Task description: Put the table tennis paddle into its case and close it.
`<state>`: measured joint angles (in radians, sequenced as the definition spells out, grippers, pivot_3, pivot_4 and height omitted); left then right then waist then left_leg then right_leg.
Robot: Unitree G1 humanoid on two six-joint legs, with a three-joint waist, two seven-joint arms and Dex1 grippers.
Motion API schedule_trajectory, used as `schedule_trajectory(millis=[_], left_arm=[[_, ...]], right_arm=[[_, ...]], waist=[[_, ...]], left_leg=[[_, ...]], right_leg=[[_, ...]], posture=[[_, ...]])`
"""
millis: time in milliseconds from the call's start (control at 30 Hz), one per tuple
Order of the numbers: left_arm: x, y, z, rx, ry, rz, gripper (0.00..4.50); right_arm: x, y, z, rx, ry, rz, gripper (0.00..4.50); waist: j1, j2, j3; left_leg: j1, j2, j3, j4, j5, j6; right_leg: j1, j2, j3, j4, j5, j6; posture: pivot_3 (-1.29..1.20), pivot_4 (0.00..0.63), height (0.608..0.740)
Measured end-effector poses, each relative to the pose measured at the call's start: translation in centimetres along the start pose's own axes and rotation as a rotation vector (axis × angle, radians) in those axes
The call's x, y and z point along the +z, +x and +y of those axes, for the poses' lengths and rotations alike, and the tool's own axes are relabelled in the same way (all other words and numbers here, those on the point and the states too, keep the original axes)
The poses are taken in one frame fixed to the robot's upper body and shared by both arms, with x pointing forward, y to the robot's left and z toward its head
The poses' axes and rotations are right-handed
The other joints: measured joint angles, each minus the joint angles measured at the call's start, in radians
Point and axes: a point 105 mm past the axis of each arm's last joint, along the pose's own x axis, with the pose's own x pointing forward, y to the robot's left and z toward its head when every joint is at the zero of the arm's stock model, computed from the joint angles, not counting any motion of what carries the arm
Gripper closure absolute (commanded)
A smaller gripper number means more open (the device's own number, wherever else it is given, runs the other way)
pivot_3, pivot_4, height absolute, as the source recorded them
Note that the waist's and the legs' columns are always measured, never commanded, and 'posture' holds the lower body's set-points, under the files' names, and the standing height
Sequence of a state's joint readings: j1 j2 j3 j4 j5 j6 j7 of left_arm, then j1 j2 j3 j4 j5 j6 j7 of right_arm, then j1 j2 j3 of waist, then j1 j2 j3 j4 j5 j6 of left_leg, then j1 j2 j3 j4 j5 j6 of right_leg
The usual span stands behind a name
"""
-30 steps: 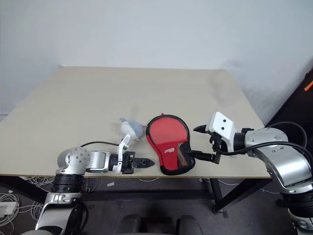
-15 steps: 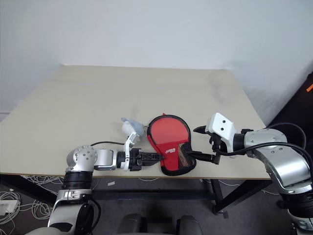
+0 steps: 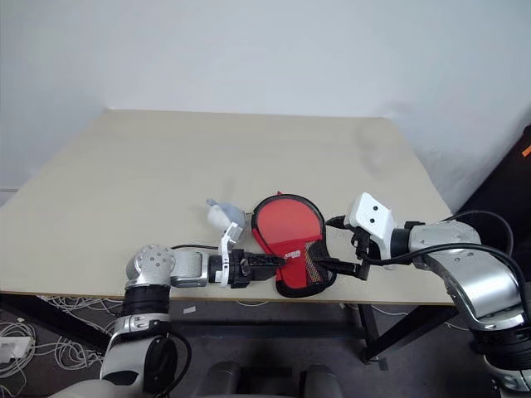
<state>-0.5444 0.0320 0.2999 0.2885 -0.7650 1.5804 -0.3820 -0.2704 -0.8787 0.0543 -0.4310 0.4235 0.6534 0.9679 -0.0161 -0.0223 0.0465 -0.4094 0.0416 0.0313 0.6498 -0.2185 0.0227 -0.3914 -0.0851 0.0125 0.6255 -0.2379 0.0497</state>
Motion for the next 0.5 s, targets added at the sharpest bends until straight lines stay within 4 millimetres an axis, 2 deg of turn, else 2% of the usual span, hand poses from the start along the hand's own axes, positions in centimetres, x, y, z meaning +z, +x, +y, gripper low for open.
schedule_trajectory(millis=[500], left_arm=[[0.29,0.21,0.23,0.038,-0.015,0.014,1.15]], right_arm=[[0.23,0.12,0.19,-0.004,0.003,-0.004,0.00]], waist=[[0.003,0.000,0.000]], left_leg=[[-0.001,-0.001,-0.002,0.001,0.000,0.000]], right_leg=[[0.001,0.000,-0.001,-0.001,0.000,0.001]], posture=[[0.00,0.000,0.740]])
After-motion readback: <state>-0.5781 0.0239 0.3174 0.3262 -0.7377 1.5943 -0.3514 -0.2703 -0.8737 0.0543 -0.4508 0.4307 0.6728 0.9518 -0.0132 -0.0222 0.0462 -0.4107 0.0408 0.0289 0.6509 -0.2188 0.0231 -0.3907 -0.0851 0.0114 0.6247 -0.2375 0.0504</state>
